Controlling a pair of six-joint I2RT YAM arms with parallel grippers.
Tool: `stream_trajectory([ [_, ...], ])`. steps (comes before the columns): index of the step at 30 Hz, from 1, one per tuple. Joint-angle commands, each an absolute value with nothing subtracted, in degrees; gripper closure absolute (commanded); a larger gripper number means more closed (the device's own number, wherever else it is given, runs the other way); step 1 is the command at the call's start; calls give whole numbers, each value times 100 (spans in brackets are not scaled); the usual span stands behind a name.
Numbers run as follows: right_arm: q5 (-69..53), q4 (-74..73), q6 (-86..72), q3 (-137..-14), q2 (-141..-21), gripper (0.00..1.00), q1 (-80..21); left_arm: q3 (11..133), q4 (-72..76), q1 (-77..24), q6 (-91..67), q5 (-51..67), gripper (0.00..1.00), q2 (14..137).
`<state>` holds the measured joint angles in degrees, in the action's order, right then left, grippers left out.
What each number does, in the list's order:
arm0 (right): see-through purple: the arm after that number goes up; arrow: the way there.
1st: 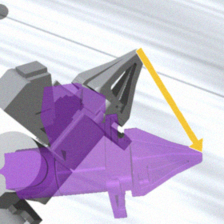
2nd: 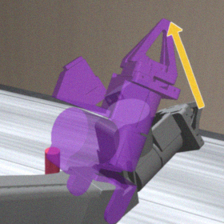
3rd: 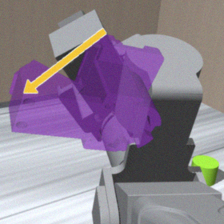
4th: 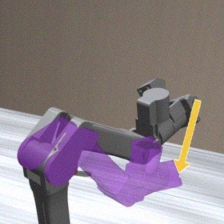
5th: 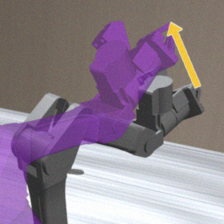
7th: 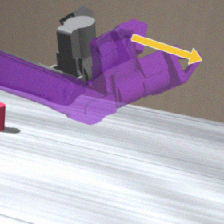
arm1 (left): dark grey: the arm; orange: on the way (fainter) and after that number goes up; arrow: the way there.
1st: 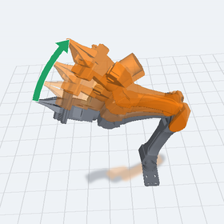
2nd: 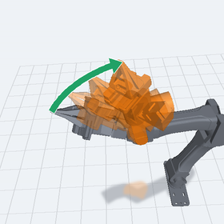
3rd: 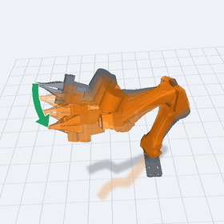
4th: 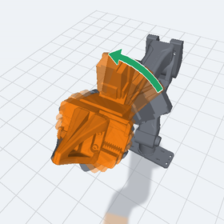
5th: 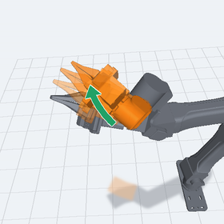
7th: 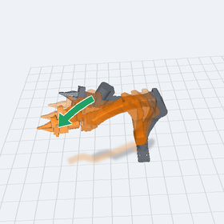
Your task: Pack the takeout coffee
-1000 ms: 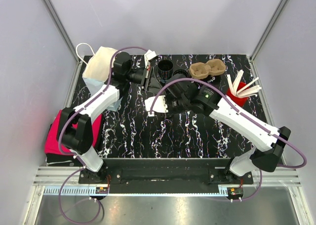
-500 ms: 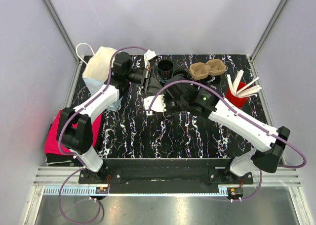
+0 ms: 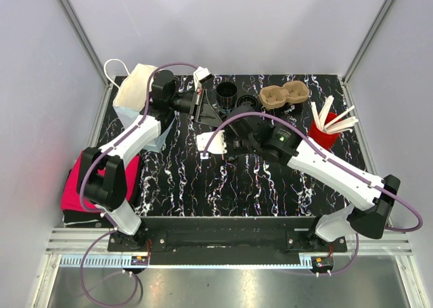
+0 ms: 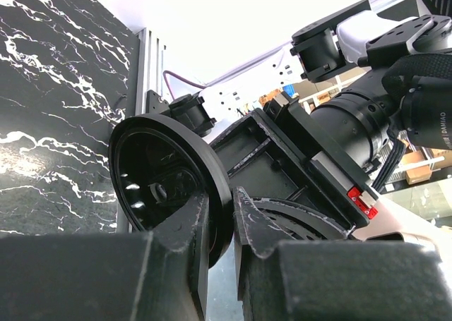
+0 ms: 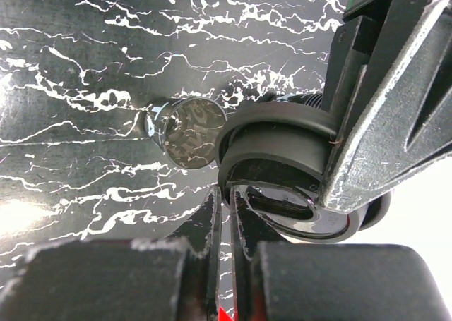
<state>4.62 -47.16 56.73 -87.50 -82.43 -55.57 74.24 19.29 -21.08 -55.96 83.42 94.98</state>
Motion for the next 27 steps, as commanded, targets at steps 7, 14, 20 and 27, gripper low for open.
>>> stream_trajectory([
  [7, 756, -4377, 5519, -8649, -7910, 100, -5590, 7646, 2215, -2021, -5555, 8886, 69, 9527],
  [14, 747, -4359, 5511, -8578, -7919, 100, -5590, 7620, 2215, -2021, -5520, 8868, 77, 9501],
  [20, 686, -4412, 5467, -8648, -7954, 100, -5607, 7620, 2215, -2013, -5511, 8851, 88, 9510],
  [27, 712, -4412, 5467, -8666, -8007, 100, -5607, 7603, 2215, -2013, -5493, 8850, 99, 9457],
])
